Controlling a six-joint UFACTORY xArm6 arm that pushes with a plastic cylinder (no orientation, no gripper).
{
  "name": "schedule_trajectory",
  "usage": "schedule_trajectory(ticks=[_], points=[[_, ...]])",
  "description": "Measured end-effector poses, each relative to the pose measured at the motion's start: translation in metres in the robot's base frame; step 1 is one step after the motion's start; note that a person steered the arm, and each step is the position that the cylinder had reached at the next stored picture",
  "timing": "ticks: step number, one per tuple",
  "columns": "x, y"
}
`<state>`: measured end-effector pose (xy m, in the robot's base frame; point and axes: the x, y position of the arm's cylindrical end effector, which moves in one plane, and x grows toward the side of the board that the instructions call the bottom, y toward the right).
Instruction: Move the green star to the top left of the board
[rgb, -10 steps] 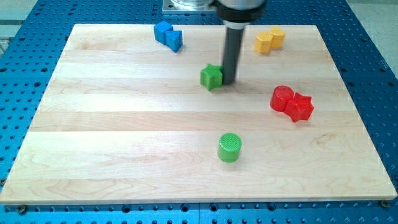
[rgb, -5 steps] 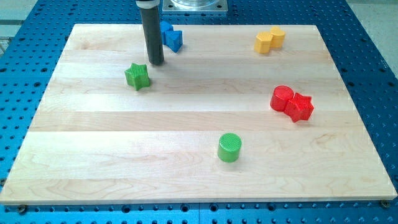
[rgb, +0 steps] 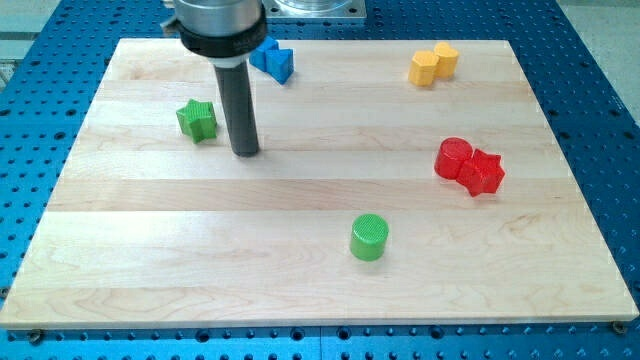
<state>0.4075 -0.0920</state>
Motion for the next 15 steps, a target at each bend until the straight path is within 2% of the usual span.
schedule_trajectory(ticks=[1, 2, 3, 4, 5, 6, 8, 9, 10, 11, 12, 13, 14, 15], points=[[-0.056, -0.04], [-0.055, -0.054], [-0.023, -0.035], [-0.023, -0.061], [0.001, -0.084], [0.025, -0.061], [0.014, -0.111], [0.013, -0.11], [0.048, -0.118], [0.02, -0.142], [-0.028, -0.142], [-0.058, -0.129], [-0.059, -0.126], [-0.041, -0.144]])
